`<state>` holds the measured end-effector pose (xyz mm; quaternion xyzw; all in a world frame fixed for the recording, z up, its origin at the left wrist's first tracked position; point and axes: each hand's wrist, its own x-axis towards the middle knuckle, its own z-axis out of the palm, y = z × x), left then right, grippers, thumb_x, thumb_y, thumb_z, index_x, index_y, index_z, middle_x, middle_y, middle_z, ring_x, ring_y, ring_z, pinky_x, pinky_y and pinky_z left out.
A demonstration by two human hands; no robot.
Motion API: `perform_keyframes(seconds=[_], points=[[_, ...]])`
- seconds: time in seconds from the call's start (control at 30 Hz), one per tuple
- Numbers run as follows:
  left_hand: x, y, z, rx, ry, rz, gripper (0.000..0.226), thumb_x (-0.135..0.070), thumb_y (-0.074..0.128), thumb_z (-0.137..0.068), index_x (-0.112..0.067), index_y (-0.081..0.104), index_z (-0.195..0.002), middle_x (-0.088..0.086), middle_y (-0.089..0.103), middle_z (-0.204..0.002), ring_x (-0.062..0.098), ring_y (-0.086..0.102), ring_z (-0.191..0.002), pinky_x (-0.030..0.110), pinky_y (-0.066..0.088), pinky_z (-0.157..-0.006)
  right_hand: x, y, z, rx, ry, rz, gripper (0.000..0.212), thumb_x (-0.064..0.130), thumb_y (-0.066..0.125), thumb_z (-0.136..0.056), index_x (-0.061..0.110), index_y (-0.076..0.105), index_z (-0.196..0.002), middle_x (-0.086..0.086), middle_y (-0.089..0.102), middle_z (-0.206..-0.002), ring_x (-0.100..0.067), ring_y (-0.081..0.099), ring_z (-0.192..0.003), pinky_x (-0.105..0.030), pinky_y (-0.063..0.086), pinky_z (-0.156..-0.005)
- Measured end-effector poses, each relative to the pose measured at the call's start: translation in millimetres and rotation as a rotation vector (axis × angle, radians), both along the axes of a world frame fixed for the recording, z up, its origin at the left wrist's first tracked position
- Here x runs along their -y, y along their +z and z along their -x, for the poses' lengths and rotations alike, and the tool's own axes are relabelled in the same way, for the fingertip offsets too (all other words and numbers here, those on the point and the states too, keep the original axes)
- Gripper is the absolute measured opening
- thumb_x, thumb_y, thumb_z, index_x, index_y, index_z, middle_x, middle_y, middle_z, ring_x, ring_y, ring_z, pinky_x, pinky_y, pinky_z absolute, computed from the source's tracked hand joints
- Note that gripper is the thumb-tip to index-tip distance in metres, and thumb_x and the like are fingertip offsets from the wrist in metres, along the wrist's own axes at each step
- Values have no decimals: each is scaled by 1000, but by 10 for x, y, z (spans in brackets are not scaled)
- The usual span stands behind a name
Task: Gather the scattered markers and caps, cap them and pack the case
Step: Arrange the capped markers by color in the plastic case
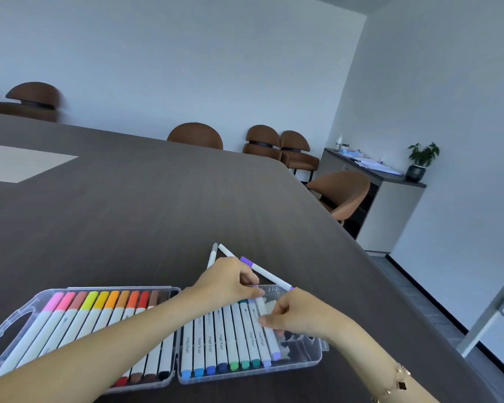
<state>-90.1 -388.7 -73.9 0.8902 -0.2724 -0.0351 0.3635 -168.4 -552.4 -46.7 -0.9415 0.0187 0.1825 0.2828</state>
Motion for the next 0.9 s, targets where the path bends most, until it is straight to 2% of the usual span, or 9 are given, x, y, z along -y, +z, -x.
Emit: perform_keyframes(seconds=[0.1,0.17,0.3,0.4,0.5,0.6,0.7,0.77,0.9], points=[[7,-3,53,48,-4,-21,12,-42,71,-80,-30,71,-79,-15,68,-79,-1,62,-75,22,52,-73,25,-27,14,74,40,57,33,49,65,-82,18,64,-72,-1,59,-68,-10,47,-61,-23,40,-62],[2,12,88,92,8,-42,17,-43,69,-81,-27,73,-86,-13,69,-87,0,62,-80,21,51,-74,41,-36,27,134,72,143,37,57,64,-79,24,55,-64,8,53,-60,-5,44,-56,-21,37,-60],[3,2,152,252,25,-141,26,-47,65,-83,-28,75,-98,-12,65,-94,3,53,-85,20,46,-68,81,-60,76,194,120,227,45,64,59,-79,27,44,-58,7,47,-54,-7,42,-52,-18,33,-55],[25,-32,171,296,37,-133,26,-47,65,-83,-29,74,-99,-14,61,-96,1,48,-87,19,42,-67,116,-91,80,212,158,261,47,68,56,-77,27,43,-58,6,45,-54,-9,41,-51,-19,32,-54],[45,-2,115,231,34,-73,18,-39,67,-84,-28,73,-96,-15,60,-94,2,55,-87,21,48,-73,167,-64,-7,198,173,175,45,65,63,-74,24,50,-60,8,47,-54,-6,41,-50,-18,33,-55],[54,40,-118,228,129,-23,12,-32,62,-89,-28,70,-97,-12,57,-95,2,57,-86,22,48,-78,257,-7,-236,343,36,31,39,56,66,-78,17,62,-74,6,54,-63,-7,45,-56,-23,38,-57],[93,67,-400,246,210,-120,19,-32,60,-91,-26,69,-105,-7,57,-102,7,57,-93,25,49,-80,291,26,-495,459,-20,209,19,44,63,-86,26,65,-89,8,62,-85,-9,58,-74,-21,45,-63],[147,56,-536,243,242,-182,21,-32,58,-91,-24,69,-106,-4,58,-106,10,56,-96,29,51,-84,269,1,-646,474,-22,299,23,43,62,-87,25,66,-100,6,60,-97,-10,59,-82,-20,43,-66],[253,-15,-659,209,258,-235,18,-35,59,-91,-26,74,-95,-7,61,-105,10,55,-94,30,52,-81,224,-78,-863,407,-22,372,21,38,61,-89,21,70,-97,3,68,-97,-15,63,-84,-26,49,-68]])
